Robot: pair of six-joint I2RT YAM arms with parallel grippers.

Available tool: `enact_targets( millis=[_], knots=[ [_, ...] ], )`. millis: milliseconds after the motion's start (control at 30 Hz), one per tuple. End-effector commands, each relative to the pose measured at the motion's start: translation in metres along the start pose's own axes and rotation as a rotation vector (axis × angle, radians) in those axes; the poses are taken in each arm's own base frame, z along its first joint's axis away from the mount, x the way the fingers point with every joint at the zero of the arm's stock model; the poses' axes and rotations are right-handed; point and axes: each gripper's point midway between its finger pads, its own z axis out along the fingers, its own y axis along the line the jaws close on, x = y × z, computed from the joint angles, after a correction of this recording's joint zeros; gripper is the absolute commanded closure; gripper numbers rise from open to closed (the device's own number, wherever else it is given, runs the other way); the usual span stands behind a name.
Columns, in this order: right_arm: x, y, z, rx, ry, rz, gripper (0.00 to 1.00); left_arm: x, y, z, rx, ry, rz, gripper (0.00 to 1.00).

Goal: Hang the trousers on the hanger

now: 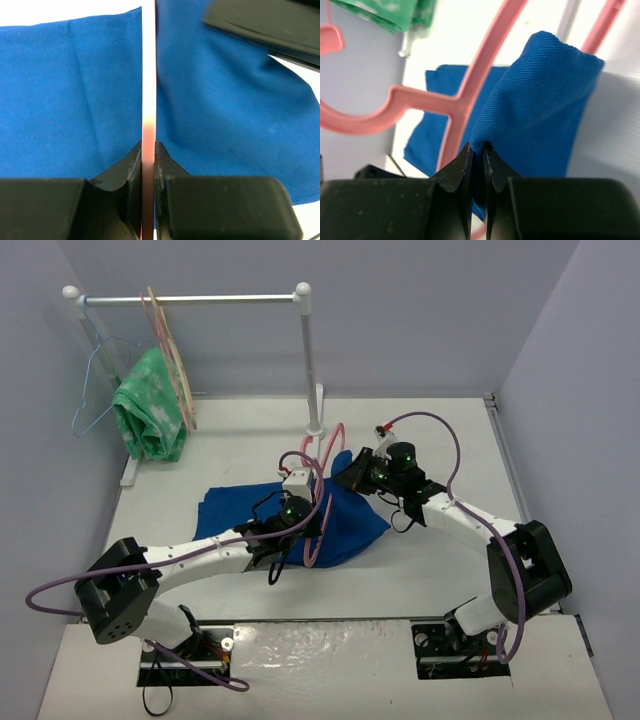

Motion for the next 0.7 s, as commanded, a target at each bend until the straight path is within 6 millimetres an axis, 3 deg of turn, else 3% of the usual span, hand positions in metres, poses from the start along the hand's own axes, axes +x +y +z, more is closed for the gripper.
enact_targets(
  millis=[0,300,467,667],
  knots=[
    [-0.033,0.074,0.01,-0.283,-0.139,-0.003,1.0,-0.034,-0.027,-0.017,0.114,-0.114,-0.122,1.0],
    [0.0,0.081,0.039,-0.418,-0.095,-0.043,1.0,-0.025,-0.011,-0.031,0.12,-0.126,-0.189,1.0],
    [0.024,0.074,0.05,-0.445,-0.046,-0.076,0.99,-0.024,0.009,-0.04,0.103,-0.168,-0.244,1.0],
    [0.044,0.07,0.063,-0.482,0.004,-0.079,0.95,-0.029,0.018,-0.047,0.141,-0.221,-0.283,1.0]
  ],
)
